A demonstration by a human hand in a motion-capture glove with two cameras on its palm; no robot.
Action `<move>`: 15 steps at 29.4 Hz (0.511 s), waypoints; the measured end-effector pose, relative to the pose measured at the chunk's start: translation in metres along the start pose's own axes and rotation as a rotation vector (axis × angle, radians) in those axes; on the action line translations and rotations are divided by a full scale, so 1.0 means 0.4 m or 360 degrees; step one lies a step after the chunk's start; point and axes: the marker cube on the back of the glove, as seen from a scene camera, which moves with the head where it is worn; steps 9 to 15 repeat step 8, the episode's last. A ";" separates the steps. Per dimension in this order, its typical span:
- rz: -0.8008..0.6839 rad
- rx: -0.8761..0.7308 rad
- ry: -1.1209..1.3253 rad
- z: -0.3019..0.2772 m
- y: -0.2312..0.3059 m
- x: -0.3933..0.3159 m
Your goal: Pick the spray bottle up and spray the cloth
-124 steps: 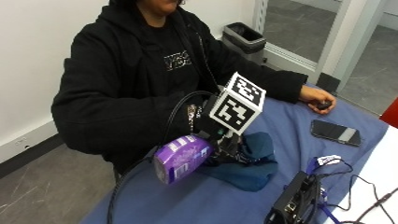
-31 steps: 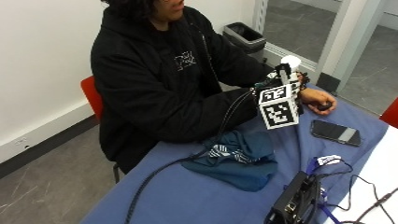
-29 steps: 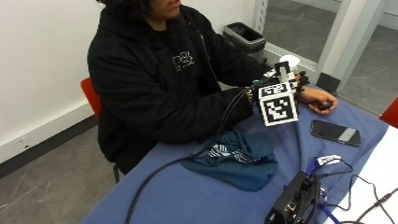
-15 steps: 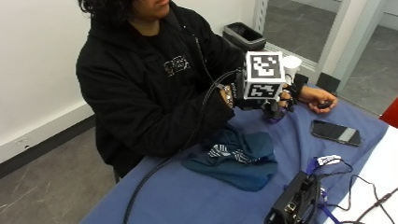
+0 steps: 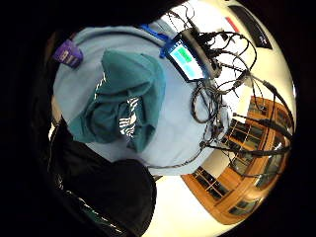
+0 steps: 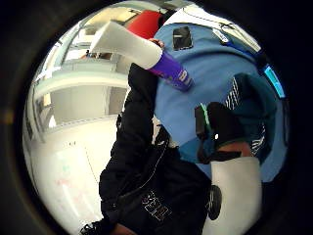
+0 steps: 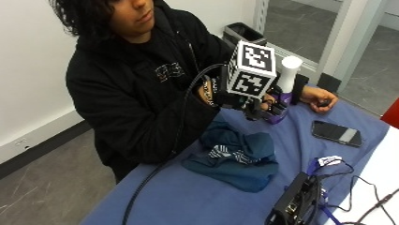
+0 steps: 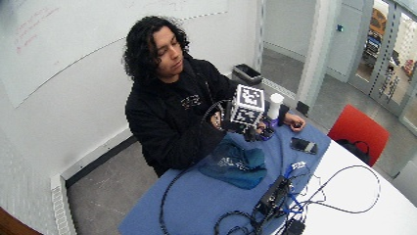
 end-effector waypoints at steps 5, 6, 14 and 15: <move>-0.0089 0.0078 -0.0039 -0.014 0.020 -0.014; -0.0112 0.0106 -0.0038 -0.017 0.024 -0.018; -0.0138 0.0142 -0.0032 -0.021 0.029 -0.022; -0.0138 0.0142 -0.0032 -0.021 0.029 -0.022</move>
